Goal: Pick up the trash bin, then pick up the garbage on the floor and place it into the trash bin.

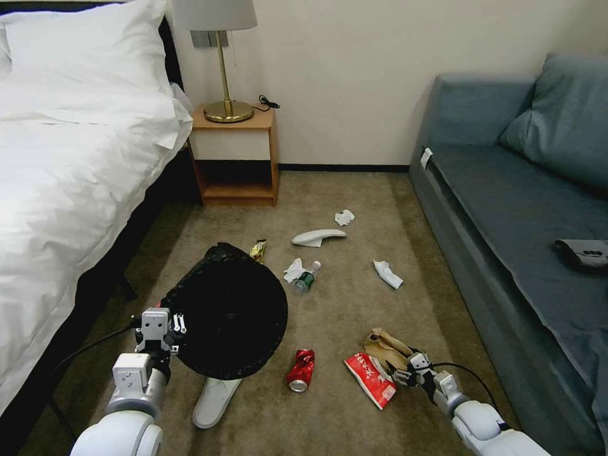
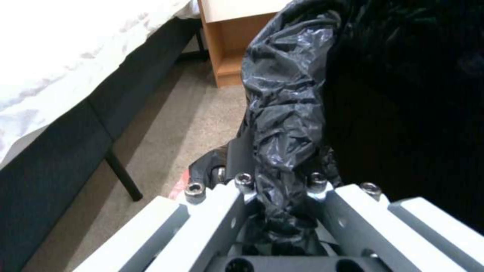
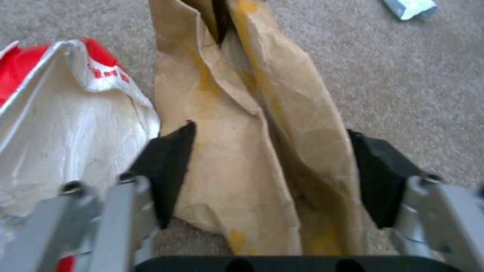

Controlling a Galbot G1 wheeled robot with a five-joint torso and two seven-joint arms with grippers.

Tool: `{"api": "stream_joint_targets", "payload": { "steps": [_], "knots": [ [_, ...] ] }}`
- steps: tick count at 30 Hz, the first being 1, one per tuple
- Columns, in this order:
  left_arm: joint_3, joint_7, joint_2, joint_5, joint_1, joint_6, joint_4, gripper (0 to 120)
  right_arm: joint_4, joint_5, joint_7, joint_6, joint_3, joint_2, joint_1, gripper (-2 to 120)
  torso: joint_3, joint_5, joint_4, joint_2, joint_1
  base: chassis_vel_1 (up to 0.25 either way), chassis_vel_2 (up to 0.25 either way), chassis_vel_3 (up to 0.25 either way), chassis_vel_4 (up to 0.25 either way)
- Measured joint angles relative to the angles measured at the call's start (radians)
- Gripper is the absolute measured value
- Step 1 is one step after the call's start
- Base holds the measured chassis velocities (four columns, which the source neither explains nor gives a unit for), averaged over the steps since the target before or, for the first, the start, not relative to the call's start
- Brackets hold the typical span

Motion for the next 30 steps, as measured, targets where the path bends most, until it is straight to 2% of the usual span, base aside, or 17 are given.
{"api": "stream_joint_targets", "payload": {
  "steps": [1, 3, 5, 7, 8, 10, 11, 13, 14, 16, 17, 30],
  "knots": [
    [0.0, 0.0, 0.0, 0.0, 0.0, 0.0, 0.0, 2, 0.0, 0.0, 0.0, 0.0, 0.0, 0.0, 0.0, 64, 0.0, 0.0, 0.0, 0.0, 0.0, 0.0, 0.0, 0.0, 0.0],
    [0.0, 0.0, 0.0, 0.0, -0.002, -0.002, 0.004, 2, 0.001, 0.0, 0.0, 0.003, 0.004, 0.0, -0.002, 51, 0.0, 0.0, 0.0, 0.0, 0.0, 0.0, 0.0, 0.0, 0.0],
    [0.0, 0.0, 0.001, 0.0, -0.002, -0.002, 0.005, 2, 0.001, 0.0, 0.001, 0.003, 0.006, 0.0, -0.002, 48, 0.0, 0.0, 0.0, 0.0, 0.0, 0.0, 0.0, 0.0, 0.0],
    [0.0, 0.0, 0.003, -0.002, -0.005, -0.002, 0.006, 2, 0.004, 0.0, 0.002, 0.004, 0.008, 0.003, -0.003, 36, 0.0, 0.0, 0.0, 0.0, 0.0, 0.0, 0.0, 0.0, 0.0],
    [0.0, 0.0, 0.003, -0.002, -0.005, -0.002, 0.006, 2, 0.004, 0.0, 0.002, 0.004, 0.008, 0.003, -0.003, 36, 0.0, 0.0, 0.0, 0.0, 0.0, 0.0, 0.0, 0.0, 0.0],
    [0.0, 0.0, 0.004, -0.003, -0.007, -0.002, 0.007, 2, 0.005, 0.0, 0.004, 0.004, 0.009, 0.005, -0.002, 26, 0.0, 0.0, 0.0, 0.0, 0.0, 0.0, 0.0, 0.0, 0.0],
    [0.0, 0.0, 0.004, -0.003, -0.007, -0.002, 0.007, 2, 0.005, 0.0, 0.004, 0.004, 0.009, 0.005, -0.002, 26, 0.0, 0.0, 0.0, 0.0, 0.0, 0.0, 0.0, 0.0, 0.0],
    [0.0, 0.0, 0.005, -0.003, -0.008, -0.002, 0.008, 2, 0.006, 0.001, 0.006, 0.005, 0.009, 0.007, -0.002, 19, 0.0, 0.0, 0.0, 0.0, 0.0, 0.0, 0.0, 0.0, 0.0],
    [0.0, 0.0, 0.005, -0.004, -0.009, -0.002, 0.008, 2, 0.007, 0.0, 0.007, 0.006, 0.01, 0.009, -0.002, 12, 0.0, 0.0, 0.0, 0.0, 0.0, 0.0, 0.0, 0.0, 0.0],
    [0.0, 0.0, 0.005, -0.004, -0.009, -0.002, 0.008, 2, 0.007, -0.001, 0.008, 0.007, 0.011, 0.01, -0.003, 9, 0.0, 0.0, 0.0001, 0.0, 0.0, 0.0, 0.0, 0.0, 0.0],
    [0.0, 0.0, 0.005, -0.004, -0.01, -0.002, 0.009, 2, 0.008, -0.005, 0.008, 0.008, 0.015, 0.011, -0.006, 0, 0.0, 0.0, 0.0, 0.0, 0.0, 0.0, 0.0, 0.0, 0.0],
    [0.003, 0.0, 0.004, 0.0, -0.015, -0.002, 0.015, 2, 0.039, -0.009, 0.015, 0.014, 0.045, 0.005, -0.023, 0, 0.0, 0.0001, 0.0, 0.0, 0.0, 0.0, 0.0, 0.0, 0.0]
  ]
}}
